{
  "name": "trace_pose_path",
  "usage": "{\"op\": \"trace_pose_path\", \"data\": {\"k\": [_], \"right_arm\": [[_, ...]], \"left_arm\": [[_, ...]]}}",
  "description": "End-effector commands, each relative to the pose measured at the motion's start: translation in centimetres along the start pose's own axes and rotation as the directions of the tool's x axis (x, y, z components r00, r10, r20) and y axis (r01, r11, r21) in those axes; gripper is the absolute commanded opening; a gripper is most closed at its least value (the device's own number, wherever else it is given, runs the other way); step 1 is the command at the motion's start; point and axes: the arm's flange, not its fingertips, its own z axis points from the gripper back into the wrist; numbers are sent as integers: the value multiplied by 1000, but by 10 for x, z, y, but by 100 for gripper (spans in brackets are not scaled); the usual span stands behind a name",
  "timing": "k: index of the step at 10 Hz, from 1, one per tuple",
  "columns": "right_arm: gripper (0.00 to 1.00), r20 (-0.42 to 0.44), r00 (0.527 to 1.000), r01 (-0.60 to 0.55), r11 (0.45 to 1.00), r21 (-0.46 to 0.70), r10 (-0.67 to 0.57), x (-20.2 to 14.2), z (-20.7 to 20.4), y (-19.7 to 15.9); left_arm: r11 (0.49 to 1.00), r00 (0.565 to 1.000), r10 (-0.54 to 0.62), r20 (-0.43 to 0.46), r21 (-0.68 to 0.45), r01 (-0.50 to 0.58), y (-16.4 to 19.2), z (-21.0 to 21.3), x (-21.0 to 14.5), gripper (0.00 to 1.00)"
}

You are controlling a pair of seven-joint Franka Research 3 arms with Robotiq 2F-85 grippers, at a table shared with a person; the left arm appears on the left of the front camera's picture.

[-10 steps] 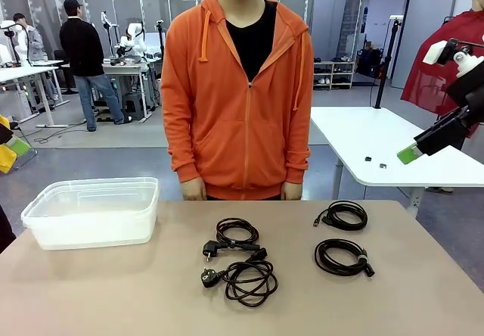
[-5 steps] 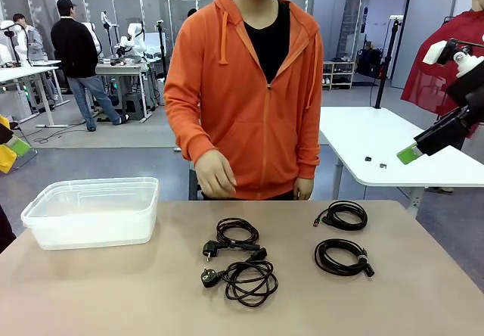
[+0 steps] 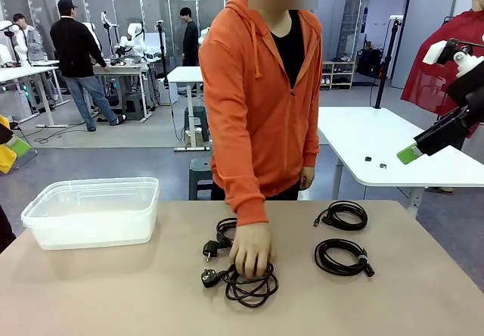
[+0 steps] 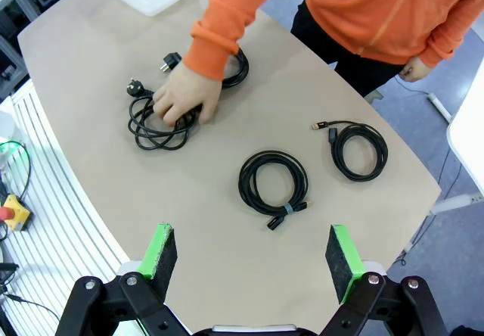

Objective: Organize and store the cables.
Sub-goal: Place the Power Cable into the Organizing box.

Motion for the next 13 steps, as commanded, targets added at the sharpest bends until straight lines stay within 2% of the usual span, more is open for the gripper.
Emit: {"op": "trace_pose_path", "data": {"k": [1, 5, 7, 9, 11, 12, 13], "right_arm": [[100, -1, 1000, -8, 1000, 4, 8, 0, -1, 1], [100, -1, 1000, -8, 1000, 4, 8, 0, -1, 1], [100, -1, 1000, -8, 1000, 4, 8, 0, -1, 1], [100, -1, 1000, -8, 1000, 4, 8, 0, -1, 1], [100, -1, 1000, -8, 1000, 4, 8, 0, -1, 1], [100, -1, 1000, -8, 1000, 4, 8, 0, -1, 1], [100, -1, 1000, -8, 1000, 4, 8, 0, -1, 1]], "left_arm": [[1000, 1000, -8, -1, 3, 8, 0, 1, -1, 100], [1000, 1000, 0, 0, 0, 0, 0, 0, 0, 100], [976, 976, -217, 32, -24, 218, -24, -15, 32, 100], [926, 926, -375, 53, -28, 377, -40, -26, 60, 100], [860, 865, -496, 68, -96, 501, -59, -46, 88, 100], [799, 811, -581, 67, -141, 584, -77, -65, 107, 100], [740, 757, -644, 107, -163, 653, -99, -80, 126, 100]]}}
